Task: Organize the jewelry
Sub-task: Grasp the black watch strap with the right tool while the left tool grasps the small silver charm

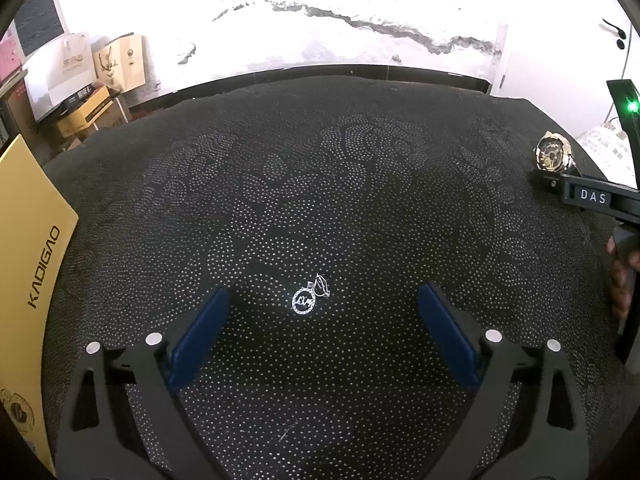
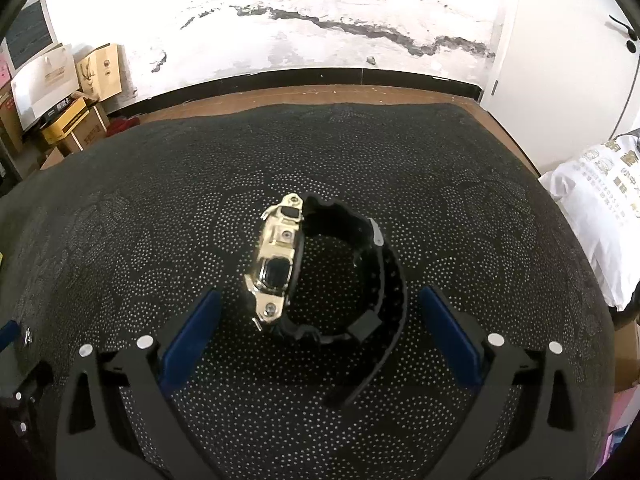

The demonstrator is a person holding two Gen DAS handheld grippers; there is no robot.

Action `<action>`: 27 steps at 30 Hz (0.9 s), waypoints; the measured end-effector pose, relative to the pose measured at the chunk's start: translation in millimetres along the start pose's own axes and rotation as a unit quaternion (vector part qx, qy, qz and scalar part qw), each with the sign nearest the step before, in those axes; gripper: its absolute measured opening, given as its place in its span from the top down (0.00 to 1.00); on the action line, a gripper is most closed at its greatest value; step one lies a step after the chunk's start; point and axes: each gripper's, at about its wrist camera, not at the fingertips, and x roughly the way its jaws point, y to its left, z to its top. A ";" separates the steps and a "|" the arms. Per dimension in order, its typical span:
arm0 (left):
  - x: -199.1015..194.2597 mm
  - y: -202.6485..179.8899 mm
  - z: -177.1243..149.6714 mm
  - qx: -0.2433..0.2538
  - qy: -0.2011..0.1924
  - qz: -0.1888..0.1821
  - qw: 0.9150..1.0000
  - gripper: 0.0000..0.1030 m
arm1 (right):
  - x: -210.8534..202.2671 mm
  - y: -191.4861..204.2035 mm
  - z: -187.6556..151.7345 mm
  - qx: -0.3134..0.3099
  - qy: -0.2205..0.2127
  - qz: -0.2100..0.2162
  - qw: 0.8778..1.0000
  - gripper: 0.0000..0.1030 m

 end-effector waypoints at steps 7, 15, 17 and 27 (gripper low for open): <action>-6.0 1.0 -0.1 -0.006 -0.015 0.011 1.000 0.49 | -6.2 5.1 -3.4 -0.020 -0.005 0.017 1.000 0.25; -11.0 -4.0 -0.7 0.001 -0.021 0.016 1.000 0.91 | -11.0 -2.8 -4.5 -0.021 -0.009 0.018 1.000 0.43; -11.1 -6.1 -0.6 0.003 -0.021 0.020 1.000 0.91 | -12.3 -2.2 -4.3 -0.023 -0.008 0.018 1.000 0.46; -16.0 -4.9 0.0 0.001 -0.016 0.015 1.000 0.92 | -21.3 4.1 -0.8 -0.024 -0.012 0.015 1.000 0.47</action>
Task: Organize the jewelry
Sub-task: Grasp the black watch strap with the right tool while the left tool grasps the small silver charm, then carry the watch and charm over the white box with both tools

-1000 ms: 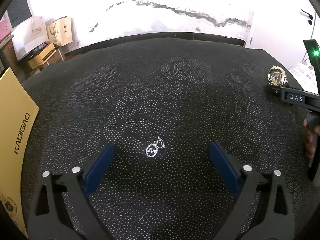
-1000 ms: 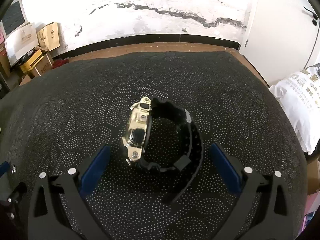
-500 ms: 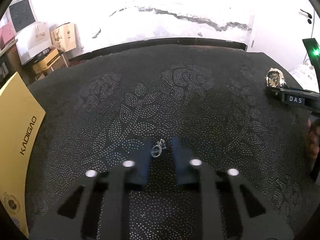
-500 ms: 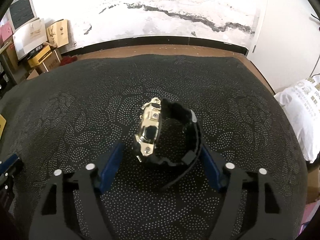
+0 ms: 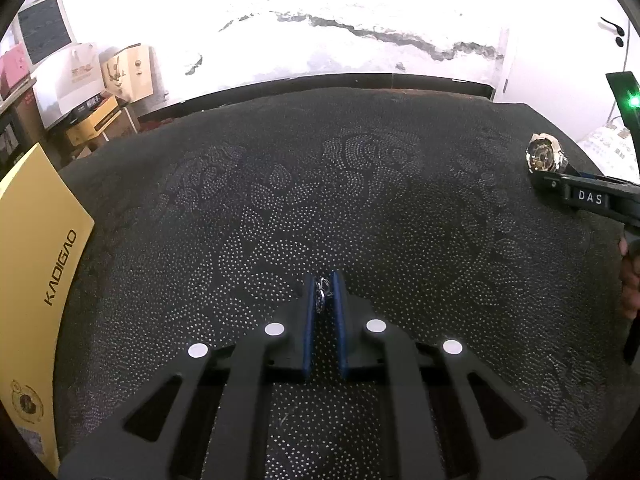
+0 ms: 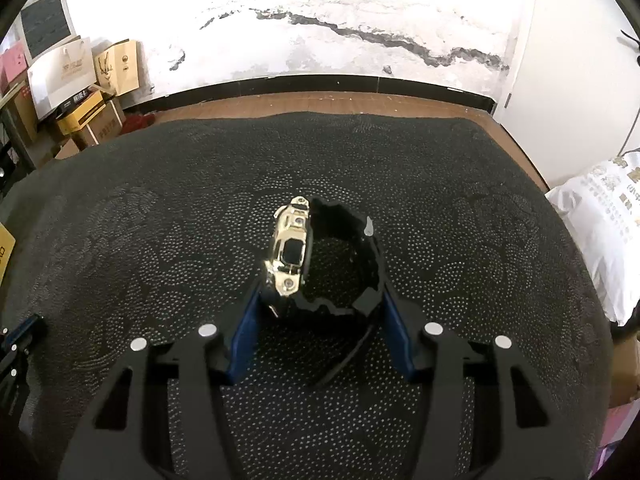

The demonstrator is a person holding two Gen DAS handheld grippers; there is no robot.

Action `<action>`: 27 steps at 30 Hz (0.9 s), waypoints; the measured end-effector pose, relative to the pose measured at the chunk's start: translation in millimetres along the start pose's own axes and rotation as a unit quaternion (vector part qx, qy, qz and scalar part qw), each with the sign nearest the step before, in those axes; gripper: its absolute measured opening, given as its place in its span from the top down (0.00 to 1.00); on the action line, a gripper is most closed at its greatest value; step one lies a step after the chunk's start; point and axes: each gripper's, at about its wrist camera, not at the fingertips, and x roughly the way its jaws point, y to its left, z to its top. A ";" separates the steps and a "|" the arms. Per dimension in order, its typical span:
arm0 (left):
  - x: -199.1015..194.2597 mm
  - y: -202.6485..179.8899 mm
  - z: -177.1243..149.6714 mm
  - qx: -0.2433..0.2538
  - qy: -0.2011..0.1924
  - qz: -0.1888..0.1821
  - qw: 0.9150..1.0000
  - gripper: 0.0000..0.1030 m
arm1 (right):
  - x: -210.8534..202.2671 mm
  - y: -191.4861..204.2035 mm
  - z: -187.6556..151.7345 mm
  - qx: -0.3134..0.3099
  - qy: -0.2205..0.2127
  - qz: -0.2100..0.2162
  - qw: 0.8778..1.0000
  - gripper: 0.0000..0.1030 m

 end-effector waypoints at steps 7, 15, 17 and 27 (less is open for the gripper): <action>-9.5 7.6 11.1 -0.005 -0.008 -0.001 1.000 0.91 | -29.8 14.2 3.3 -0.006 -0.015 0.003 1.000 0.48; -33.4 16.8 16.8 -0.020 -0.004 -0.014 1.000 0.91 | -95.5 50.8 -12.9 -0.025 -0.035 0.013 0.999 0.49; -42.6 18.0 15.2 -0.017 -0.004 -0.015 1.000 0.91 | -114.2 63.1 -19.5 -0.036 -0.041 0.014 0.998 0.49; -116.0 44.8 -0.6 -0.025 -0.004 -0.019 0.999 0.91 | -205.3 115.5 -58.6 -0.059 -0.061 0.032 0.996 0.50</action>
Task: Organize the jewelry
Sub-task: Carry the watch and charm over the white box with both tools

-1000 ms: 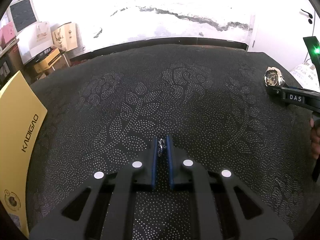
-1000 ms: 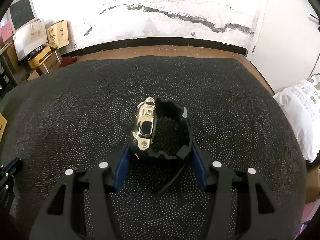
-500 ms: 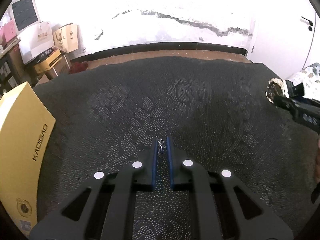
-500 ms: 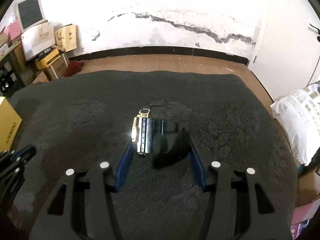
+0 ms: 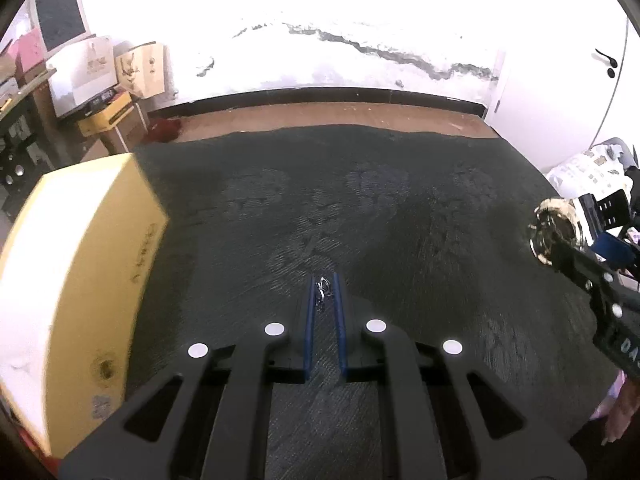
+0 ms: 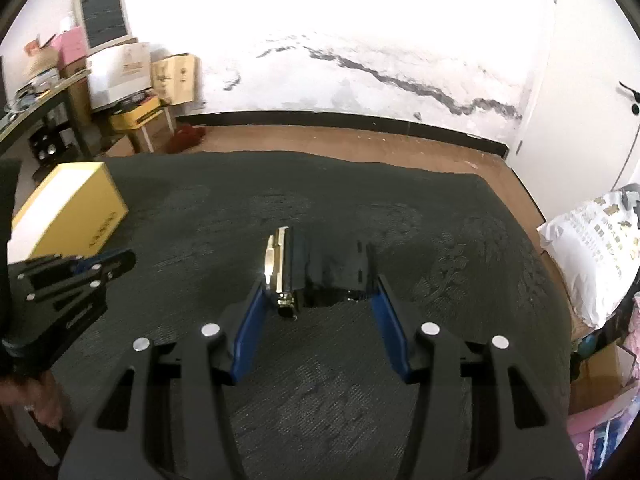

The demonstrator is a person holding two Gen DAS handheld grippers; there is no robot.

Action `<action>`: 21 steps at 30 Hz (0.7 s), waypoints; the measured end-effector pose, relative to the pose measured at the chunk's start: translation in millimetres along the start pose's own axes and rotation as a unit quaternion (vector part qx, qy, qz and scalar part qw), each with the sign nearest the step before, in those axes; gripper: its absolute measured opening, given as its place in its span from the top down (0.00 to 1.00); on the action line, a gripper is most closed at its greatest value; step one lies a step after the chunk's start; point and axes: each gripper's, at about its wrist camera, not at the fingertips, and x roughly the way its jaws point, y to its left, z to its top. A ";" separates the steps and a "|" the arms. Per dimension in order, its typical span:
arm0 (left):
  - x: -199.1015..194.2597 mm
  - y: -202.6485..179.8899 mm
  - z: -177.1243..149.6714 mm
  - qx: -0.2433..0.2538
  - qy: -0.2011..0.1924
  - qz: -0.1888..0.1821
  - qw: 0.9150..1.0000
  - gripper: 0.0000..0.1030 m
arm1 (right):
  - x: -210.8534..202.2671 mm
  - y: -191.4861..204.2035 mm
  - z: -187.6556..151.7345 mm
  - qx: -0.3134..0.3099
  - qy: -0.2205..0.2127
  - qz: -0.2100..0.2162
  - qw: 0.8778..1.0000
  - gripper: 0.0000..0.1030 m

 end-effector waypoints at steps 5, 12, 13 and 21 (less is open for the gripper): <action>-38.8 24.6 -9.6 0.002 -0.001 0.019 1.000 0.91 | -44.8 46.1 2.5 -0.019 -0.020 0.025 0.999 0.50; -87.0 68.0 -19.6 -0.013 -0.008 0.040 0.999 0.91 | -89.8 113.5 18.4 -0.056 -0.042 0.067 0.995 0.50; -95.7 76.6 -19.7 -0.015 -0.013 0.046 0.999 0.91 | -93.3 121.2 21.4 -0.061 -0.045 0.071 0.995 0.50; -142.0 153.8 -19.2 -0.050 -0.028 0.081 0.995 0.91 | -107.0 202.6 51.1 -0.098 -0.055 0.125 0.986 0.51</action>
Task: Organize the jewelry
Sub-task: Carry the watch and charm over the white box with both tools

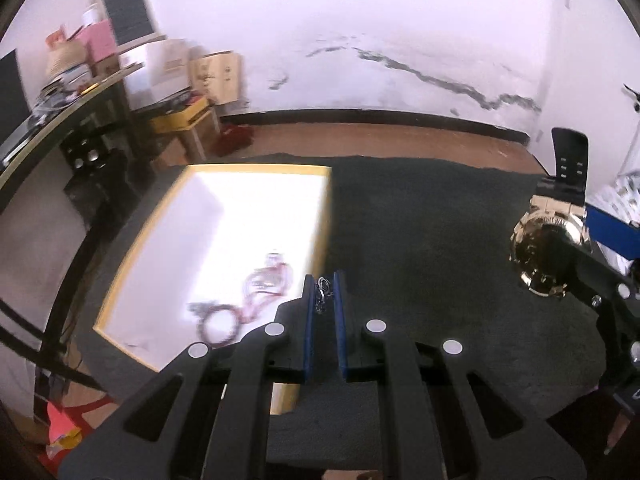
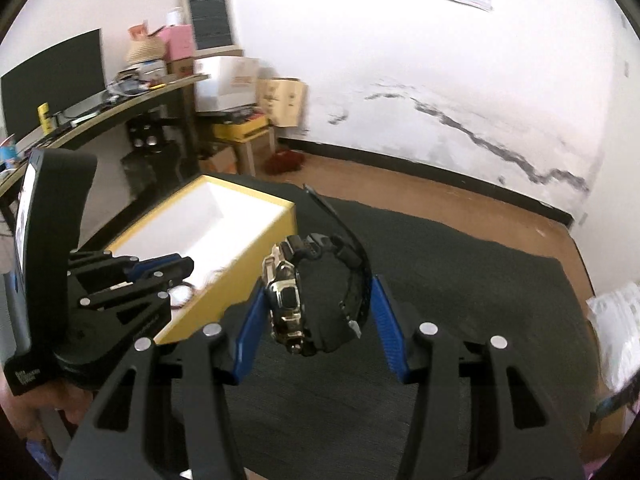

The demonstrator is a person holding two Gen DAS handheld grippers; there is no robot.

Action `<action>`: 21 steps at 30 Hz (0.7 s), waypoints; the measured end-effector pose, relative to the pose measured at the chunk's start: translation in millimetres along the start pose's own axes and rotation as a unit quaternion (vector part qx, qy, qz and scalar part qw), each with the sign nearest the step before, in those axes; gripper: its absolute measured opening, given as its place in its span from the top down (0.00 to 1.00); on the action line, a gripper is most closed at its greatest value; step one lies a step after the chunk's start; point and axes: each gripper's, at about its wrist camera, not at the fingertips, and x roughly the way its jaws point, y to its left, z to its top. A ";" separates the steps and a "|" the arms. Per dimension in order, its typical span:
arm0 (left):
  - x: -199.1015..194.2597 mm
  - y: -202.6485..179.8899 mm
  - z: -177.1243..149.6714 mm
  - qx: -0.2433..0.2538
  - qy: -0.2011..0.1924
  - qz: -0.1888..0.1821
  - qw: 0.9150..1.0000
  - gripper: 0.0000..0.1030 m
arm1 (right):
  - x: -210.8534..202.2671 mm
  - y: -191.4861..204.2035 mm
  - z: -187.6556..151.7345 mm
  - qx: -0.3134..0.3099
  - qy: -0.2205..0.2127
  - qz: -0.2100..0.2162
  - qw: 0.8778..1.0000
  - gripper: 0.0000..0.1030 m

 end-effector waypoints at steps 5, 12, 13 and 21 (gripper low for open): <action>-4.1 52.8 3.2 -0.023 -0.002 0.029 0.999 0.91 | 25.8 43.2 24.0 -0.023 0.003 0.037 0.999 0.51; 20.7 115.1 -2.4 -0.059 0.019 0.059 0.996 0.91 | 85.6 87.6 50.9 -0.039 0.023 0.077 0.996 0.51; 27.5 121.1 -2.2 -0.065 0.023 0.060 0.996 0.91 | 94.0 92.2 52.8 -0.040 0.027 0.080 0.996 0.51; 84.7 161.5 -15.7 -0.108 0.059 0.062 0.990 0.91 | 177.9 120.1 54.1 -0.056 0.072 0.092 0.992 0.51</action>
